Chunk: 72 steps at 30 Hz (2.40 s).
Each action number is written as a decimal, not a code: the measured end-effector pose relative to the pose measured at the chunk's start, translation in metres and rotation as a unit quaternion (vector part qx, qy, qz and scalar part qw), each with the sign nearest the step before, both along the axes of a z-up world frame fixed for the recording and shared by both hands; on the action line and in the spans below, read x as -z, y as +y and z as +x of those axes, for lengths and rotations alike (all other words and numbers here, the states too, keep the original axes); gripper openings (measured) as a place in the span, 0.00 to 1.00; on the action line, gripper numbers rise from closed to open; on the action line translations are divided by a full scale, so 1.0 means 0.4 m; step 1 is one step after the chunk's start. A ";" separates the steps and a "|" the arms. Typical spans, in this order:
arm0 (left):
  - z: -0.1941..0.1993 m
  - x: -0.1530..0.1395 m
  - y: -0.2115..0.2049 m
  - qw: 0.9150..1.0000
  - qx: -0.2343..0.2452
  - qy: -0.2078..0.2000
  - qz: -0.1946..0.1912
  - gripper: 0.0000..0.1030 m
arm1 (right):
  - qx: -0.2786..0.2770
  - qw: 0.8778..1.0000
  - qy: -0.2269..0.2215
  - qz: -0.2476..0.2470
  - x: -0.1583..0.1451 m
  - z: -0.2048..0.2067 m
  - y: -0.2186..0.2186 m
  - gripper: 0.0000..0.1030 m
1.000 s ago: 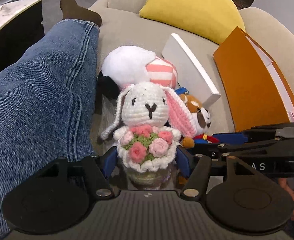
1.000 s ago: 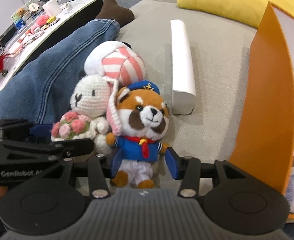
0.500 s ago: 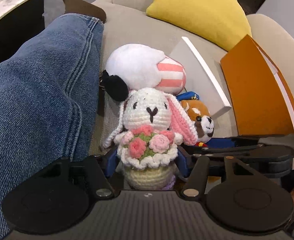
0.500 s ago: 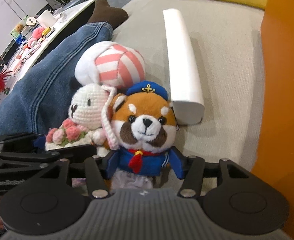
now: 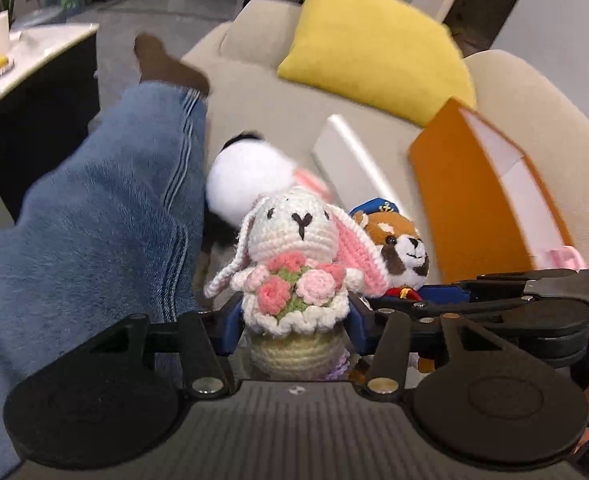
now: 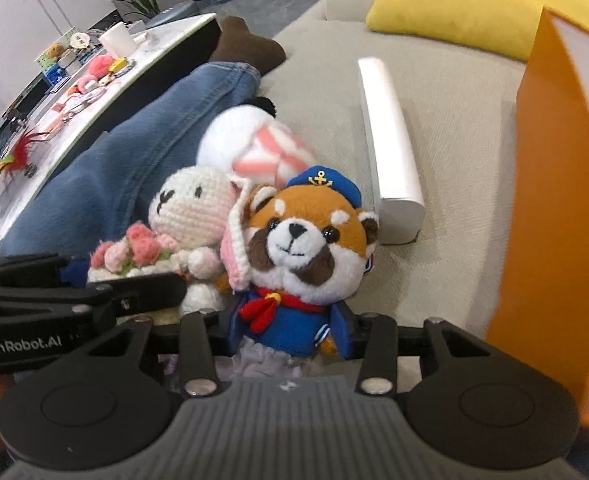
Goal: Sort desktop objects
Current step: 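Lift and carry the bunny and red panda plush toward the shoebox, then lower the bunny and red panda plush into the shoebox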
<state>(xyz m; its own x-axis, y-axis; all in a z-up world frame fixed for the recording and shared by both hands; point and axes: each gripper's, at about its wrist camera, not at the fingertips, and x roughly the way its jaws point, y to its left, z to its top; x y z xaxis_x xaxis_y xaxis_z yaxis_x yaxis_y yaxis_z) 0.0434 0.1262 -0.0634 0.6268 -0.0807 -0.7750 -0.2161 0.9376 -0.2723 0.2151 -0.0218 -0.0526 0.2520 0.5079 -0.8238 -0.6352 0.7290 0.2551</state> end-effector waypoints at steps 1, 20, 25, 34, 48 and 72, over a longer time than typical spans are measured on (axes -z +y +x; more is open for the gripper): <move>-0.008 -0.017 -0.008 1.000 0.002 -0.007 0.002 0.57 | -0.003 1.000 -0.009 0.002 -0.021 -0.013 -0.009 0.44; 0.247 -0.304 -0.292 0.973 0.149 -0.177 -0.009 0.57 | 0.096 0.980 -0.172 0.009 -0.386 0.057 -0.364 0.44; 0.383 -0.274 -0.397 0.973 0.165 -0.161 -0.006 0.57 | 0.100 0.981 -0.165 -0.027 -0.388 0.179 -0.432 0.44; 0.600 -0.147 -0.506 0.973 0.192 -0.103 0.080 0.57 | 0.065 0.983 -0.127 -0.120 -0.283 0.406 -0.489 0.44; 0.750 0.041 -0.558 0.962 0.235 0.010 0.136 0.57 | 0.050 0.983 -0.020 -0.177 -0.077 0.573 -0.452 0.44; 0.659 0.051 -0.652 0.940 0.283 0.060 0.183 0.59 | -0.076 0.957 0.001 -0.280 -0.035 0.503 -0.417 0.52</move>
